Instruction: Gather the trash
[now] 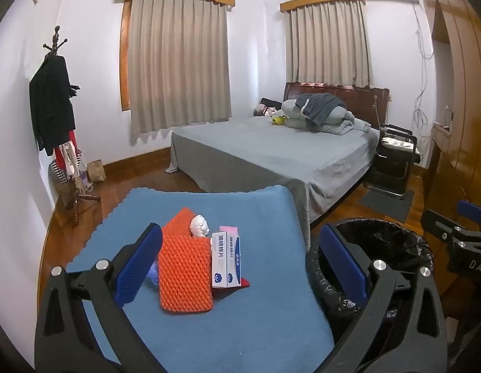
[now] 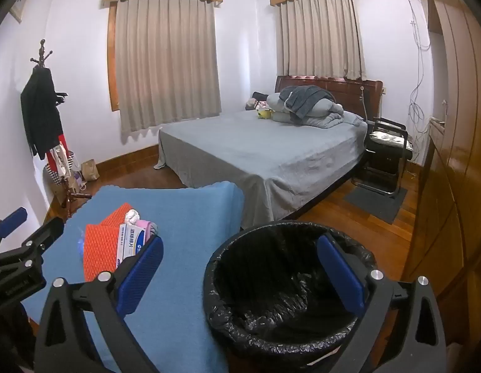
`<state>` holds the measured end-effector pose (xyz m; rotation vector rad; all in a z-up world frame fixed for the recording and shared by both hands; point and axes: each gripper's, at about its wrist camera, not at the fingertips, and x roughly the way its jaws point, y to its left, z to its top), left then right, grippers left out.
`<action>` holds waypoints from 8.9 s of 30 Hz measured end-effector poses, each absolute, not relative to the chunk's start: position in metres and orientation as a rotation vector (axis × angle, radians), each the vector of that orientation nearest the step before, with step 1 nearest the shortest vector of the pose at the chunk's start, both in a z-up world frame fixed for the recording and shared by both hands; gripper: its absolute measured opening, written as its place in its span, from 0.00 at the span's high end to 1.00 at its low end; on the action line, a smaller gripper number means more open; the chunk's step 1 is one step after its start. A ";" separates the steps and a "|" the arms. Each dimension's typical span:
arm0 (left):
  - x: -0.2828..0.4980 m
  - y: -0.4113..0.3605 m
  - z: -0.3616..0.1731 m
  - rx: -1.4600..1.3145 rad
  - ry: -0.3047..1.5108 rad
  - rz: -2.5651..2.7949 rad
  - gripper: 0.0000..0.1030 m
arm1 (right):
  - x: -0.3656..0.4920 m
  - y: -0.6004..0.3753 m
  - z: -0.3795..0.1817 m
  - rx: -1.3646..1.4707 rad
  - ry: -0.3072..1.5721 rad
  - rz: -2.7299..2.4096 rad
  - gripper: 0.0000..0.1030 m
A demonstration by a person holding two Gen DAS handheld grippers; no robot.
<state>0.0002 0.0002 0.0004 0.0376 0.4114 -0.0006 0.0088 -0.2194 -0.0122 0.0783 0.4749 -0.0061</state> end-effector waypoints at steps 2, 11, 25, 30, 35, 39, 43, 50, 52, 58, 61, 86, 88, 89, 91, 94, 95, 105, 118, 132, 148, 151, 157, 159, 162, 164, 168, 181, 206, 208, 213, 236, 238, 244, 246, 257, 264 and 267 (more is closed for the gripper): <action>0.000 0.000 0.000 0.036 0.414 -0.002 0.05 | 0.009 -0.219 -0.012 0.079 0.475 -0.007 0.06; 0.001 0.001 0.000 0.033 0.414 -0.004 0.05 | 0.008 -0.215 -0.012 0.066 0.471 -0.009 0.06; 0.001 0.002 0.000 0.032 0.417 -0.006 0.05 | 0.011 -0.218 -0.013 0.080 0.480 -0.006 0.06; 0.001 0.002 0.001 0.030 0.418 -0.006 0.05 | 0.011 -0.218 -0.013 0.080 0.480 -0.006 0.06; 0.002 0.002 0.001 0.030 0.419 -0.005 0.05 | 0.011 -0.218 -0.013 0.081 0.482 -0.006 0.06; 0.002 0.002 0.000 0.030 0.420 -0.005 0.05 | 0.010 -0.217 -0.013 0.080 0.481 -0.006 0.06; 0.002 0.002 0.001 0.029 0.420 -0.005 0.05 | 0.011 -0.217 -0.013 0.080 0.482 -0.006 0.06; 0.002 0.002 0.001 0.028 0.421 -0.005 0.05 | 0.011 -0.217 -0.013 0.081 0.483 -0.006 0.06; 0.002 0.002 0.001 0.028 0.421 -0.005 0.05 | 0.011 -0.217 -0.013 0.081 0.484 -0.006 0.06; 0.002 0.002 0.001 0.028 0.422 -0.006 0.05 | 0.011 -0.218 -0.013 0.086 0.487 -0.006 0.06; 0.002 0.002 0.001 0.028 0.422 -0.006 0.05 | 0.007 -0.216 -0.015 0.087 0.487 -0.006 0.06; 0.006 0.012 -0.008 0.025 0.426 -0.005 0.05 | 0.009 -0.212 -0.017 0.088 0.491 -0.005 0.06; 0.006 0.011 -0.007 0.025 0.426 -0.005 0.05 | 0.009 -0.211 -0.021 0.086 0.492 -0.004 0.06; 0.004 0.011 -0.010 0.025 0.426 -0.005 0.05 | 0.010 -0.211 -0.020 0.086 0.492 -0.004 0.06; 0.002 0.012 -0.013 0.022 0.427 -0.004 0.05 | 0.010 -0.211 -0.020 0.088 0.493 -0.003 0.06; 0.004 0.019 -0.020 0.016 0.429 0.000 0.05 | 0.017 -0.203 -0.034 0.088 0.495 0.003 0.06; 0.004 0.020 -0.019 0.013 0.430 0.002 0.05 | 0.019 -0.203 -0.035 0.087 0.495 0.006 0.06; 0.028 0.059 -0.046 0.031 0.447 0.088 0.05 | 0.057 -0.170 -0.059 0.083 0.513 0.074 0.06; 0.060 0.141 -0.094 0.010 0.482 0.242 0.05 | 0.130 -0.086 -0.114 0.071 0.601 0.240 0.10; 0.085 0.176 -0.117 -0.026 0.529 0.275 0.05 | 0.175 -0.041 -0.155 0.051 0.741 0.361 0.23; 0.095 0.179 -0.124 -0.043 0.552 0.263 0.06 | 0.187 -0.040 -0.165 0.114 0.800 0.484 0.40; 0.096 0.170 -0.125 -0.045 0.556 0.229 0.16 | 0.182 -0.048 -0.159 0.131 0.798 0.479 0.40; 0.100 0.150 -0.138 -0.063 0.598 0.121 0.34 | 0.171 -0.066 -0.150 0.095 0.782 0.420 0.40; 0.103 0.144 -0.142 -0.053 0.607 0.106 0.36 | 0.171 -0.072 -0.149 0.095 0.783 0.407 0.40; 0.108 0.134 -0.148 -0.040 0.623 0.086 0.41 | 0.168 -0.079 -0.149 0.095 0.786 0.398 0.40; 0.113 0.130 -0.150 -0.038 0.635 0.077 0.45 | 0.166 -0.081 -0.149 0.106 0.792 0.399 0.40; 0.120 0.126 -0.157 -0.037 0.670 0.064 0.69 | 0.165 -0.087 -0.150 0.118 0.804 0.405 0.40; 0.111 0.112 -0.139 -0.036 0.629 0.007 0.92 | 0.152 -0.092 -0.139 0.110 0.764 0.406 0.40; 0.101 0.059 -0.110 -0.027 0.616 -0.126 0.93 | 0.131 -0.142 -0.144 0.158 0.790 0.361 0.51; 0.099 0.063 -0.114 -0.035 0.638 -0.123 0.93 | 0.127 -0.144 -0.148 0.142 0.799 0.363 0.46; 0.089 0.078 -0.124 -0.024 0.666 -0.109 0.93 | 0.117 -0.142 -0.162 0.113 0.837 0.378 0.45; 0.084 0.093 -0.136 -0.029 0.689 -0.068 0.93 | 0.120 -0.118 -0.201 -0.030 0.902 0.405 0.42; 0.084 0.093 -0.137 -0.032 0.688 -0.065 0.93 | 0.122 -0.118 -0.202 -0.027 0.900 0.407 0.42; 0.084 0.095 -0.136 -0.036 0.683 -0.056 0.93 | 0.124 -0.117 -0.200 -0.018 0.881 0.416 0.45; 0.083 0.096 -0.135 -0.036 0.681 -0.053 0.93 | 0.123 -0.118 -0.193 -0.004 0.860 0.414 0.46; 0.083 0.082 -0.117 -0.029 0.638 -0.097 0.93 | 0.123 -0.138 -0.142 0.102 0.752 0.368 0.46; 0.086 0.055 -0.105 -0.015 0.603 -0.173 0.93 | 0.124 -0.161 -0.125 0.153 0.714 0.313 0.46; 0.089 0.043 -0.102 -0.011 0.598 -0.203 0.93 | 0.121 -0.172 -0.118 0.164 0.689 0.287 0.46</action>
